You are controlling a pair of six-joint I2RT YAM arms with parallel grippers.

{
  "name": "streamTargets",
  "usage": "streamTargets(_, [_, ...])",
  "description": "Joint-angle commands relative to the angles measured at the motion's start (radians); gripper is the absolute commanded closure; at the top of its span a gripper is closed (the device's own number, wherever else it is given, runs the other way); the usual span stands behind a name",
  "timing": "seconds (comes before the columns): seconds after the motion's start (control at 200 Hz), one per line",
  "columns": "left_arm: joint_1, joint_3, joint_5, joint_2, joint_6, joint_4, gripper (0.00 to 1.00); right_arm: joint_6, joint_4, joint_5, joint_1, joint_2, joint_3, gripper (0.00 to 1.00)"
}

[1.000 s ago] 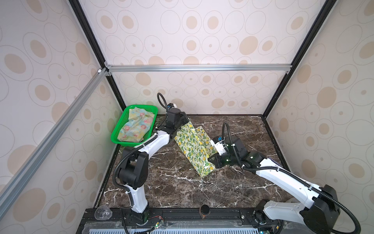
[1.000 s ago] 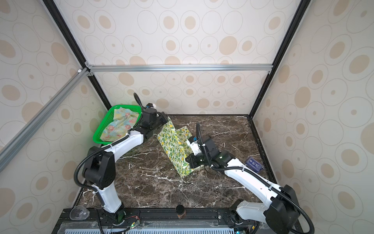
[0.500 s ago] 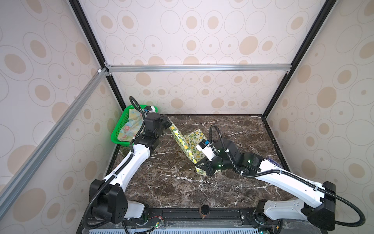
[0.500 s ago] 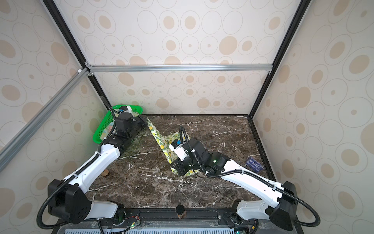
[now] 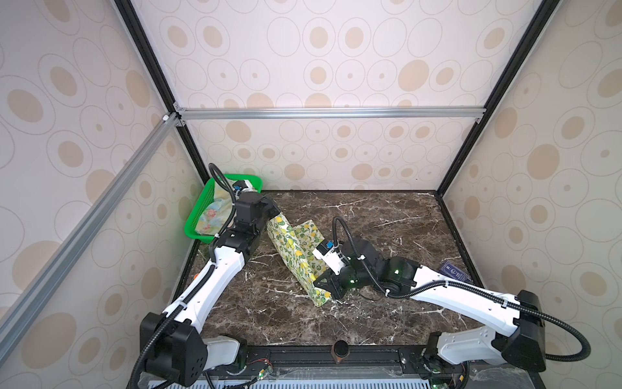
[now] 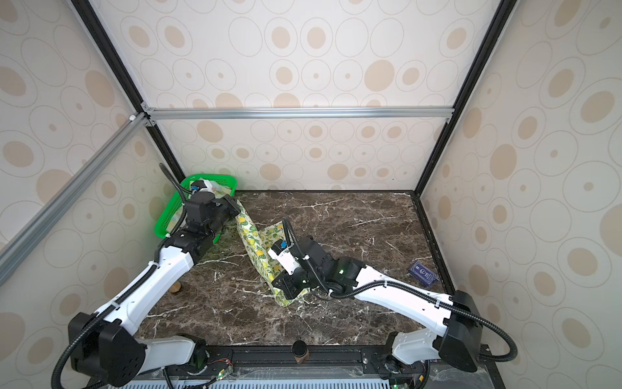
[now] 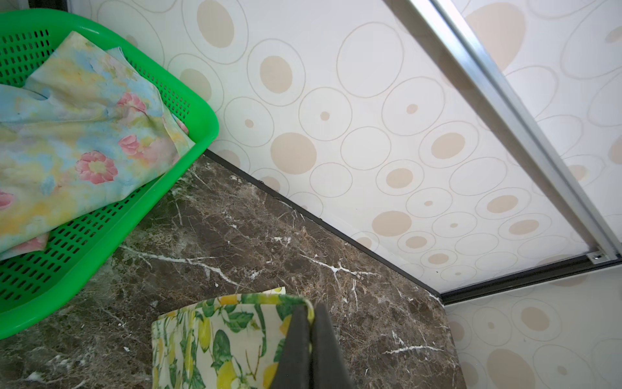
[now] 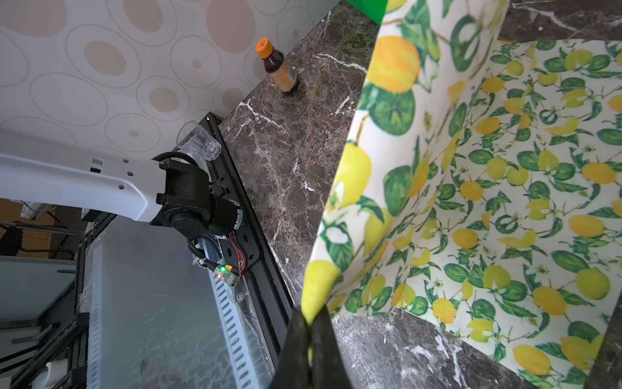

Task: Fold and stack the skirts
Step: 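Lower the folded skirt flat with both grippers still holding its edges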

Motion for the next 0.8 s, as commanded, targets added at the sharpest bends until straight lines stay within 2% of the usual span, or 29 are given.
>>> streamTargets(0.0, [-0.017,0.073,0.002,0.088,0.028,0.007,1.0,0.022,0.042,0.037,0.0,0.007,-0.026,1.0])
streamTargets(0.405, [-0.072,0.208,0.021,0.38,0.014,0.073,1.0,0.034,0.073,-0.017,-0.142,0.06,-0.127,1.0])
streamTargets(0.79, [-0.08,0.29,0.026,0.559,0.004,0.097,1.0,-0.003,0.087,-0.068,-0.242,0.151,-0.144,1.0])
